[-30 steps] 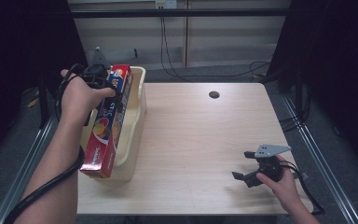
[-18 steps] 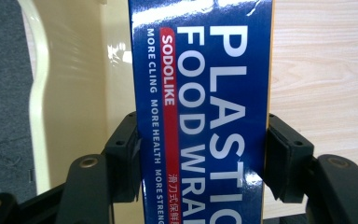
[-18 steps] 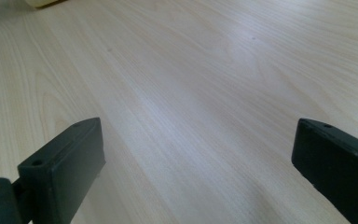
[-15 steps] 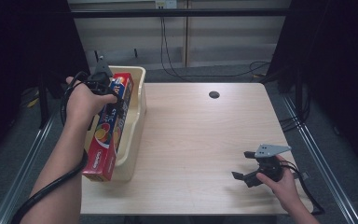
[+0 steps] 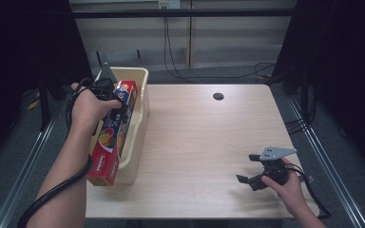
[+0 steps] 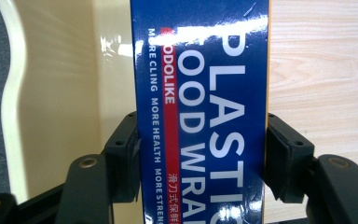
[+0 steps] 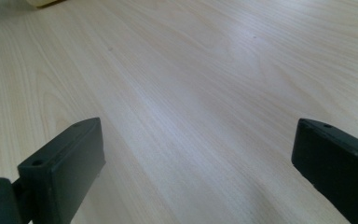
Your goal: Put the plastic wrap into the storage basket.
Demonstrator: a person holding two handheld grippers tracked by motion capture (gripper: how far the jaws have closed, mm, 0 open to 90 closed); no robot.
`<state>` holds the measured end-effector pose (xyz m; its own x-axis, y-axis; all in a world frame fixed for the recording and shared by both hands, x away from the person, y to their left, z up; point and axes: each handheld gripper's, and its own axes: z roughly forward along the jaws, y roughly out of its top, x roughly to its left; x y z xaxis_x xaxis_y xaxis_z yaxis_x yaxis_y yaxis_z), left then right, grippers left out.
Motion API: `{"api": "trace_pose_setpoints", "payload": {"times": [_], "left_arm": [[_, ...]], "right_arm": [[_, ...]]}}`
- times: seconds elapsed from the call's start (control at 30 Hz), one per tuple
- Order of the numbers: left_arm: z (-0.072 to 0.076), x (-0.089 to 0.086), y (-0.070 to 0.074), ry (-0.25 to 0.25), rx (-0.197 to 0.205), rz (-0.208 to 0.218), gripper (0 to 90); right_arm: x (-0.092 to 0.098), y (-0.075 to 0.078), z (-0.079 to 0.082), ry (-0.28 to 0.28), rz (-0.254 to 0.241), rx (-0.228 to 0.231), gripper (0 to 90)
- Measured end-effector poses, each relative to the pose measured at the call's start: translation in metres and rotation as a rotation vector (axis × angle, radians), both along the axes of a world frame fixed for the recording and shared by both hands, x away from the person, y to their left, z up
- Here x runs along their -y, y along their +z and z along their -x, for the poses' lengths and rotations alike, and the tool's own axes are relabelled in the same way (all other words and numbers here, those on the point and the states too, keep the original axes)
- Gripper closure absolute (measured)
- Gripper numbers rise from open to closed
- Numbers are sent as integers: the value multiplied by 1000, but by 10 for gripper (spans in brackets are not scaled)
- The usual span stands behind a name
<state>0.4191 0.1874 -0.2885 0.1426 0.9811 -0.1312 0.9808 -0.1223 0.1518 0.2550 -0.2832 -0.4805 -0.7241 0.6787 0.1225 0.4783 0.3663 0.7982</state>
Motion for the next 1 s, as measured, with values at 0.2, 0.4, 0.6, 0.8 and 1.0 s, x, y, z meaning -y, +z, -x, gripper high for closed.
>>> {"api": "trace_pose_setpoints", "payload": {"times": [0.2,0.4,0.6,0.8,1.0], "left_arm": [[-2,-2,-6,17,-9,5,392],[-5,0,-14,15,-20,6,391],[-8,0,-25,26,-36,10,390],[-9,0,-31,37,-49,17,388],[-11,-5,-38,53,-61,34,386]], "right_arm": [[0,0,0,-2,3,1,24],[0,0,0,2,1,1,24],[0,0,0,-2,3,2,24],[0,-1,0,-1,6,3,24],[0,-1,0,4,6,2,25]]}}
